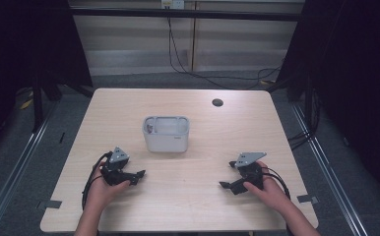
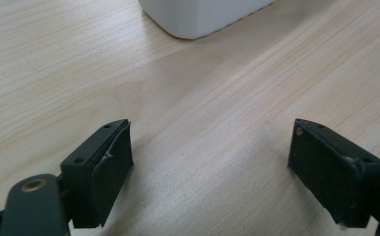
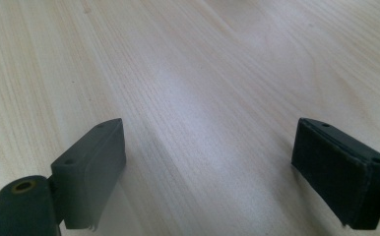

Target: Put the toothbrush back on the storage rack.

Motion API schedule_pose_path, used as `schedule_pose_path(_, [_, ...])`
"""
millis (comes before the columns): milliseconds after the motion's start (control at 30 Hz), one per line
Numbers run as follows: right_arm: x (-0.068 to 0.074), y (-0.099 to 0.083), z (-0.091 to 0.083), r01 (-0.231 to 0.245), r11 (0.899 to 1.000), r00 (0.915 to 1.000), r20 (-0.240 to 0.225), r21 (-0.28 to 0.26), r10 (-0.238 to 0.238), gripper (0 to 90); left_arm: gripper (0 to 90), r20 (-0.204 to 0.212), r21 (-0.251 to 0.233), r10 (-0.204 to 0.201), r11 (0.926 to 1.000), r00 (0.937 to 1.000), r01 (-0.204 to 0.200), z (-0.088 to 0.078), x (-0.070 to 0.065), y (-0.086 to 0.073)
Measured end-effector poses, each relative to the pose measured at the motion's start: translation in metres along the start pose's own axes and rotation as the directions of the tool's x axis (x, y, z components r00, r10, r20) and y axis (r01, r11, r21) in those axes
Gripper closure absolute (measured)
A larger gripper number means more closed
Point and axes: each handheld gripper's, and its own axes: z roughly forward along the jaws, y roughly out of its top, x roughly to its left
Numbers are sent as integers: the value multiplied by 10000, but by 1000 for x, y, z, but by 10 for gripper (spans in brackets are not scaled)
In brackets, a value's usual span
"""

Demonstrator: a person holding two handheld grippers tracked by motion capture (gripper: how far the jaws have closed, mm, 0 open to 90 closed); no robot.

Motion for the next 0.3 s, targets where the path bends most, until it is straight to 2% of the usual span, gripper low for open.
schedule_pose_path(300, [0,0,0,0,10000,10000,-2,2,0,124,157,5,19,33,10000,10000,-33,0,0,0])
